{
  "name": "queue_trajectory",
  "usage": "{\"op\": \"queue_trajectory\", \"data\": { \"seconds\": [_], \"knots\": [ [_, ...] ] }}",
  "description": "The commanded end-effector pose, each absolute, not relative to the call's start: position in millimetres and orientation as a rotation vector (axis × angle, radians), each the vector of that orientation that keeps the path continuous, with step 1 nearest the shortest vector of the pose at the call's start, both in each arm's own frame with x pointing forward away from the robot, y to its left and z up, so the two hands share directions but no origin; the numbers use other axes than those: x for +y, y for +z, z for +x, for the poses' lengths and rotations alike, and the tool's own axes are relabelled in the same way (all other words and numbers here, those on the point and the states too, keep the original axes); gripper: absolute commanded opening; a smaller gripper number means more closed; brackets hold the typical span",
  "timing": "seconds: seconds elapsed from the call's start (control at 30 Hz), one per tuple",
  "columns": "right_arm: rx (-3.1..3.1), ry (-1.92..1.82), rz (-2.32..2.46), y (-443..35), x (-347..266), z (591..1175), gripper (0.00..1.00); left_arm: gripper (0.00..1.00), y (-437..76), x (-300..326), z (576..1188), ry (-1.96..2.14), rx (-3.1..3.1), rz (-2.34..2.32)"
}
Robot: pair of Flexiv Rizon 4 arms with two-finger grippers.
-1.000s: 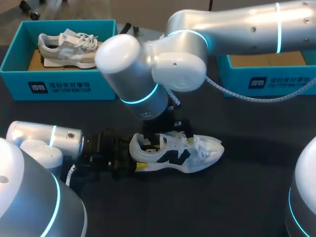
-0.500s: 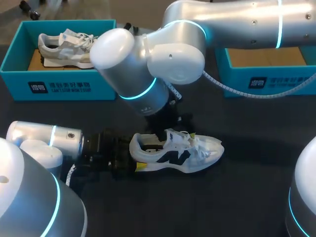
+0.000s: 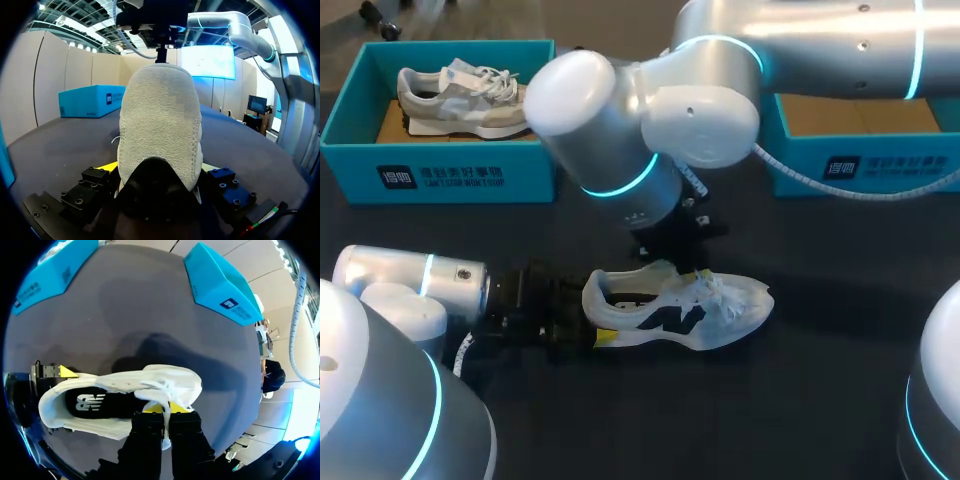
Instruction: Take the shoe out of the shoebox, open the shoe tongue, remove and reinsert the insole, then place the shoe into the shoebox
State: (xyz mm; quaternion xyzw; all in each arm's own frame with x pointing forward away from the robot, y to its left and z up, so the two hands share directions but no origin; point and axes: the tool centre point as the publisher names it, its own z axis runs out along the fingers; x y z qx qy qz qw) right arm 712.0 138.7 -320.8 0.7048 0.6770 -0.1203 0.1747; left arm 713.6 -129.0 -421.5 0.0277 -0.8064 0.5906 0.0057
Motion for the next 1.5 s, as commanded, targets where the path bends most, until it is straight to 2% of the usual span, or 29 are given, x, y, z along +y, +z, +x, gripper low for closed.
{"op": "queue_trajectory", "data": {
  "seconds": [0.03,0.33,0.87,0.9,1.0,1.07,1.1,1.13,1.17,1.23,1.5],
  "knots": [
    [1.937,-0.326,1.994,-316.0,119.0,710.1,0.0,0.0,-421.4,-128.6,714.5,1.843,-2.525,0.085],
    [1.908,-0.368,1.97,-317.1,87.9,714.0,0.0,0.0,-421.4,-128.6,714.5,1.843,-2.525,0.085],
    [1.881,-0.414,1.965,-359.4,53.6,716.0,0.0,0.0,-421.4,-128.6,714.5,1.843,-2.525,0.085],
    [1.878,-0.422,1.962,-360.8,52.7,716.1,0.06,0.0,-421.4,-128.6,714.5,1.843,-2.525,0.085],
    [1.87,-0.442,1.956,-368.3,48.6,717.2,0.36,0.0,-421.4,-128.6,714.5,1.843,-2.525,0.085],
    [1.862,-0.447,1.952,-369.9,46.7,717.8,0.47,0.0,-421.4,-128.6,714.5,1.843,-2.525,0.085],
    [1.86,-0.452,1.951,-370.9,45.3,718.3,0.64,0.0,-421.4,-128.6,714.5,1.843,-2.525,0.085],
    [1.859,-0.454,1.951,-371.5,44.5,718.6,0.73,0.0,-421.4,-128.6,714.5,1.843,-2.525,0.085],
    [1.859,-0.457,1.95,-372.6,43.3,719.4,0.91,0.0,-421.4,-128.6,714.5,1.843,-2.525,0.085],
    [1.855,-0.47,1.945,-372.8,42.3,720.0,1.0,0.0,-421.4,-128.6,714.5,1.843,-2.525,0.085],
    [1.852,-0.446,1.91,-350.6,44.3,721.3,1.0,0.0,-421.4,-128.6,714.5,1.843,-2.525,0.085]
  ]
}}
